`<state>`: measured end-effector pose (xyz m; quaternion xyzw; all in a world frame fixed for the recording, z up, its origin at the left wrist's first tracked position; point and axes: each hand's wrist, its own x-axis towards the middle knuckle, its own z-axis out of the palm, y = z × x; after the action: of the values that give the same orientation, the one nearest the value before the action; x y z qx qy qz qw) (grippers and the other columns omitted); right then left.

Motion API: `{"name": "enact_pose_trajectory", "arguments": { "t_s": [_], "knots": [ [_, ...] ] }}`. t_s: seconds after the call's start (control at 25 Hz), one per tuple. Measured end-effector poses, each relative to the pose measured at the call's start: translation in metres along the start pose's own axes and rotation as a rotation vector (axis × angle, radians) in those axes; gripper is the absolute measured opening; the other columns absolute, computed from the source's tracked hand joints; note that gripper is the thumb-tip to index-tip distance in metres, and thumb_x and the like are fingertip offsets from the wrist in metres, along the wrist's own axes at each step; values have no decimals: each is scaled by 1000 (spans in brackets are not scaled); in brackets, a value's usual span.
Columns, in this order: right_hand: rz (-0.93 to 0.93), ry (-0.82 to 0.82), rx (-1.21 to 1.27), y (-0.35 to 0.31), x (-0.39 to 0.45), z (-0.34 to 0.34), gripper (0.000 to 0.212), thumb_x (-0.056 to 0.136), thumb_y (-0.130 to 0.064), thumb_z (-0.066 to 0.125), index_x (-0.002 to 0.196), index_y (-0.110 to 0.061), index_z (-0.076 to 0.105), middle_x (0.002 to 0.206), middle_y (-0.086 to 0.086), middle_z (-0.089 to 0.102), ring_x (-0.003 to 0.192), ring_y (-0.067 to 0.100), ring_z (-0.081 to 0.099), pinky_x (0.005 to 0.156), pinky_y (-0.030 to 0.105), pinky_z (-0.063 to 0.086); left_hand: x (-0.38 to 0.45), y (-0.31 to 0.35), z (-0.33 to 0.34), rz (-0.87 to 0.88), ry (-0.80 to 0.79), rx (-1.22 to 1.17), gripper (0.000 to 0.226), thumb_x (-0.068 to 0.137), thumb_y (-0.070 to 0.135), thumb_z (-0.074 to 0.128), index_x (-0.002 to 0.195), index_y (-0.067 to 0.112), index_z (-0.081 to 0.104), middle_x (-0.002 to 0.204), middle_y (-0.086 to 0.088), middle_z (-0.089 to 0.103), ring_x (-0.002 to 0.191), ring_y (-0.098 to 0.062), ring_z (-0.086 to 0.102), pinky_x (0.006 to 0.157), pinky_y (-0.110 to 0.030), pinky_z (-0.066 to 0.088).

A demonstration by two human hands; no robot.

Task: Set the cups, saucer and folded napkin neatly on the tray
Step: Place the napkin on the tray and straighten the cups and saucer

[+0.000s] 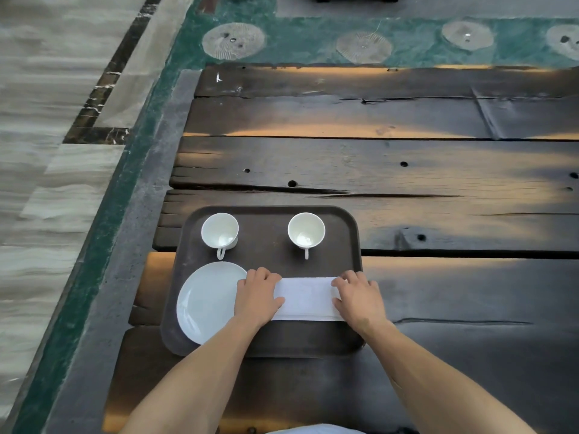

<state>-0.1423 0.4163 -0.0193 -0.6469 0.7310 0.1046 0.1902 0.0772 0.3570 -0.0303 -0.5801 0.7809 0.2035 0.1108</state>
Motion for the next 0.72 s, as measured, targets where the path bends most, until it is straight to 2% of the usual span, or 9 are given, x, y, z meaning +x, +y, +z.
{"name": "enact_pose_trajectory", "arguments": {
  "t_s": [0.24,0.48,0.72],
  "knots": [
    [66,-42,-101,7,14,-5,34,93,-17,49,127,-23,50,122,2,54,118,25,46,87,39,35,15,-6,2,-14,-45,68,53,87,44,59,137,33,45,133,4,47,122,-20,38,100,-35,30],
    [93,-59,-188,10,28,-12,30,90,-7,43,114,-21,53,112,1,60,116,27,44,77,38,28,27,-11,-3,-8,-43,69,30,89,36,56,119,33,54,119,6,52,114,-20,39,95,-35,28],
    [87,-94,-95,18,44,-18,32,87,-3,45,106,-23,61,108,-2,66,112,24,47,78,36,29,36,-13,-4,-7,-44,70,15,94,29,51,106,33,60,112,10,54,113,-19,38,106,-39,19]
  ]
}}
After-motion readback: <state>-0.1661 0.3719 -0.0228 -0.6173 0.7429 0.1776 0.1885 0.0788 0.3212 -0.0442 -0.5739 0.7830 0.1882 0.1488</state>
